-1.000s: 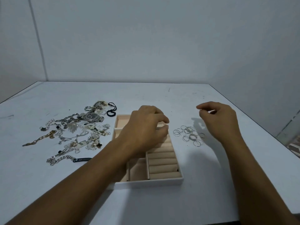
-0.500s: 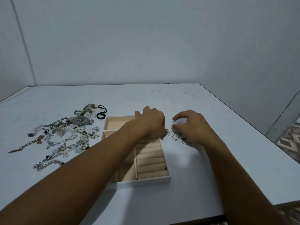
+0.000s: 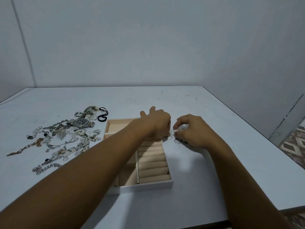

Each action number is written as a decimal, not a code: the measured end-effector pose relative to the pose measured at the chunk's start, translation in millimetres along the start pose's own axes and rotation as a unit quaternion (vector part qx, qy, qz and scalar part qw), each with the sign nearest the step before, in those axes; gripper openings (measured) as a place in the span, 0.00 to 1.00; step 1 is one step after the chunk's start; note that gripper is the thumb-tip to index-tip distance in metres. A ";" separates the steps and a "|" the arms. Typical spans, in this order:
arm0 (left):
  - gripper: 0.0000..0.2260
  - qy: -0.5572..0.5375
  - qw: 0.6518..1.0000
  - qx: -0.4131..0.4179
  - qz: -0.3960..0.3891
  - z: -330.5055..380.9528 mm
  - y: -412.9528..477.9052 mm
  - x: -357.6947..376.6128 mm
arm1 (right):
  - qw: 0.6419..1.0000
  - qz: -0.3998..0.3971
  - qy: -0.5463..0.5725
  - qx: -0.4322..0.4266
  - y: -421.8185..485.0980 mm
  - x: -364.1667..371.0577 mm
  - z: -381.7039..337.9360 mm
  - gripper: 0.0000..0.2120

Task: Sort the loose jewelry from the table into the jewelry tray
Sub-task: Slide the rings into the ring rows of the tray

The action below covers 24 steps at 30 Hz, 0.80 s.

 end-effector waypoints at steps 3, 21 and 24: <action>0.05 -0.046 0.999 0.017 0.009 -4.3 0.2 -3.8 | 1.000 -0.003 -0.009 -0.018 0.5 0.0 -2.8 0.06; 0.09 -0.289 0.945 -0.035 0.153 -74.9 -75.6 -44.0 | 0.997 0.033 -0.067 -0.033 3.3 10.3 -9.3 0.08; 0.08 -0.290 0.943 -0.036 0.157 -77.6 -78.1 -43.2 | 0.996 0.025 -0.078 -0.027 3.5 12.1 -8.7 0.10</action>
Point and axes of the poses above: each hand's wrist, its own y-axis towards the middle knuckle, its own x-axis out of the palm, z = x × y, the point moved 7 cm from there along y, towards the middle knuckle, and after that the axes turned 5 degrees about z, right-handed, at the moved point
